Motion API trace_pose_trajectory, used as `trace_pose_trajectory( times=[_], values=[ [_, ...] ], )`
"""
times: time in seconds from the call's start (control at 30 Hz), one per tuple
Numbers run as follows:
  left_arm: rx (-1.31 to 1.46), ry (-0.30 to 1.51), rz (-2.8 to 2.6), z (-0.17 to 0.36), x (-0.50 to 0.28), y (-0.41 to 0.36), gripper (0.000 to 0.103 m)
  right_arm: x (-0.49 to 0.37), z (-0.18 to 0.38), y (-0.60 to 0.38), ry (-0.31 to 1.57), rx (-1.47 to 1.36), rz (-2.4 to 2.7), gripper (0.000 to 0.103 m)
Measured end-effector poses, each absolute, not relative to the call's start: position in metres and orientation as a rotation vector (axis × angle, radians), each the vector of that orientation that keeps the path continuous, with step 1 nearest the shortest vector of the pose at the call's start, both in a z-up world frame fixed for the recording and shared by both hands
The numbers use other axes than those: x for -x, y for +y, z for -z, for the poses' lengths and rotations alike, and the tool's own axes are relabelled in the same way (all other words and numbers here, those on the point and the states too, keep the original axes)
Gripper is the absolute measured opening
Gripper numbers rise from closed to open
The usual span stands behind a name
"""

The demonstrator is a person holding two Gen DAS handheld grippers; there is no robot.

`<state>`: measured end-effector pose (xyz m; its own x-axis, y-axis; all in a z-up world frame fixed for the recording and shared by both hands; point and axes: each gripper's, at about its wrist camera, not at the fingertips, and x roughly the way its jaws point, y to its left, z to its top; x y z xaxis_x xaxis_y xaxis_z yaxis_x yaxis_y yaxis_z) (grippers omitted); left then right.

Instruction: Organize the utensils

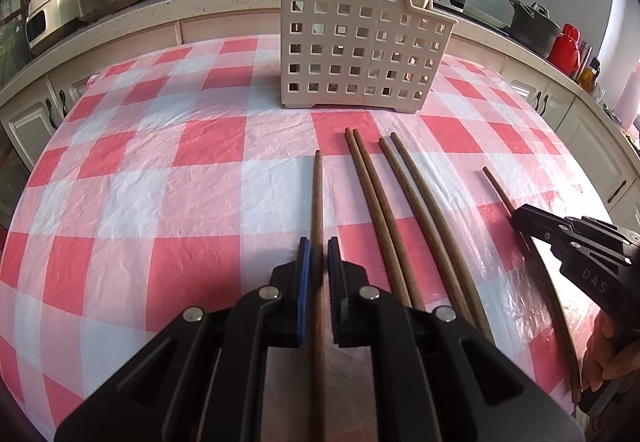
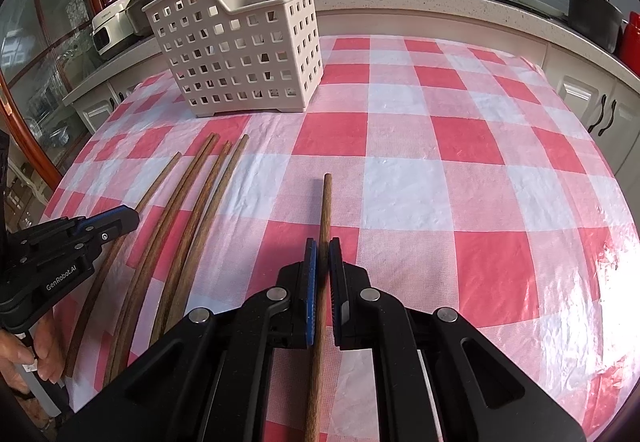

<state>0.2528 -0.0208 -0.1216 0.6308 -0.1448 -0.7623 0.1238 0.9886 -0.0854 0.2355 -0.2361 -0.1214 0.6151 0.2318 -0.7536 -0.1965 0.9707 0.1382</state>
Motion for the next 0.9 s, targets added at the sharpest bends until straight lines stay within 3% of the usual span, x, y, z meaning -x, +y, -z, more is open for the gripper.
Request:
trace_pose_trajectory(
  times=[0.3,0.9],
  values=[
    [0.019,0.817,0.164,0.104,-0.241,-0.022,0.006,-0.226,0.105,-0.231,0.822,-0.064,-0.273,0.007],
    [0.005,0.558,0.171,0.016,-0.189,-0.023,0.006,-0.185,0.024,-0.228,0.587,-0.072,-0.311,0.007]
  ],
)
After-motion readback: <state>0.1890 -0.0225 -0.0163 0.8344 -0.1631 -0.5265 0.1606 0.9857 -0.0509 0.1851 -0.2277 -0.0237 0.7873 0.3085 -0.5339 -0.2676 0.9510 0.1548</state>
